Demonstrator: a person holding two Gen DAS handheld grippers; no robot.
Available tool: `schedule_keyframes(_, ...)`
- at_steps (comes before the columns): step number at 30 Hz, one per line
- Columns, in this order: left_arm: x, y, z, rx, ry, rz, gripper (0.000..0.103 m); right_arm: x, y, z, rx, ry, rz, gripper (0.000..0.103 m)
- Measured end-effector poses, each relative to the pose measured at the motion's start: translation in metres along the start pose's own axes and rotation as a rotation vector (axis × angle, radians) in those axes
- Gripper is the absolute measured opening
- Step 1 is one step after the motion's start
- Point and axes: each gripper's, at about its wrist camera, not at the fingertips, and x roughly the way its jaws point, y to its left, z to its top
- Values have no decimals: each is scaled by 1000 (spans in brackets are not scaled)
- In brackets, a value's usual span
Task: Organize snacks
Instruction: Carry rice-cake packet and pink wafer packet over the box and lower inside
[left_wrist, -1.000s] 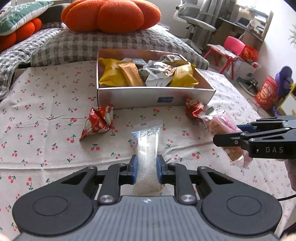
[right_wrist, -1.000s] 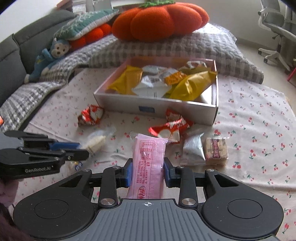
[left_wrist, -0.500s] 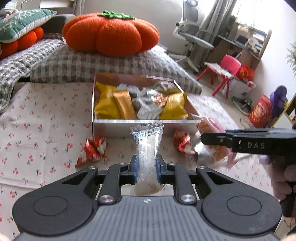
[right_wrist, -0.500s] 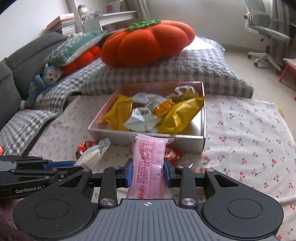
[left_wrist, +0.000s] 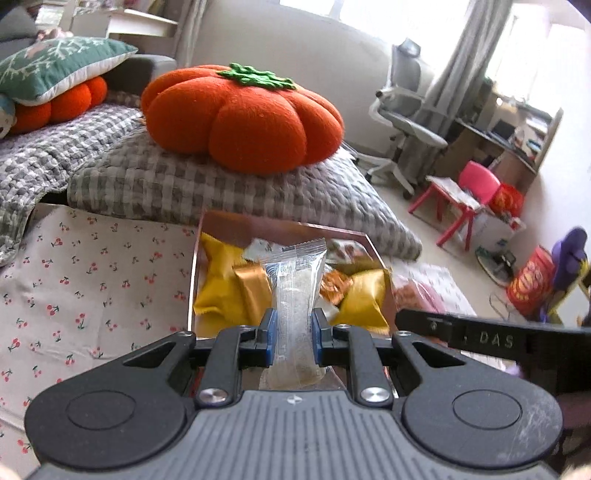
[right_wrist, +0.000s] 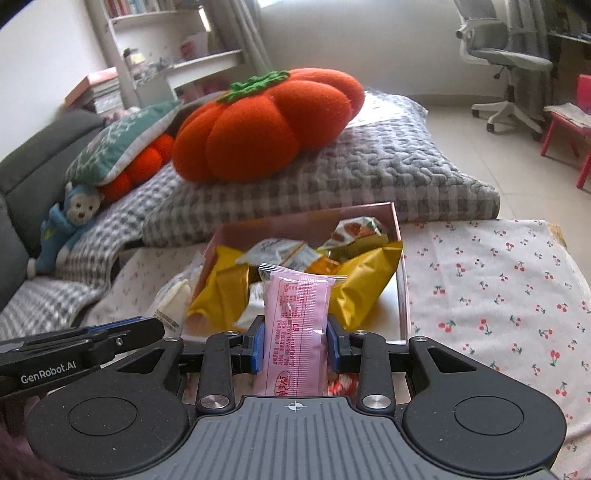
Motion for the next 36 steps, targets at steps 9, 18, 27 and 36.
schedule_keyframes(9, 31, 23, 8, -56, -40, 54, 17, 26, -3, 14, 81, -16, -24, 32)
schedule_keyframes(18, 45, 33, 8, -75, -80, 78, 17, 53, -5, 16, 101, -17, -39, 32)
schedule_keyframes(27, 59, 34, 3, -41, -77, 95, 17, 69, -10, 19, 130, -43, -35, 32)
schedule_keyframes(36, 61, 34, 1, -14, -70, 93, 18, 82, -10, 21, 142, -56, -31, 33)
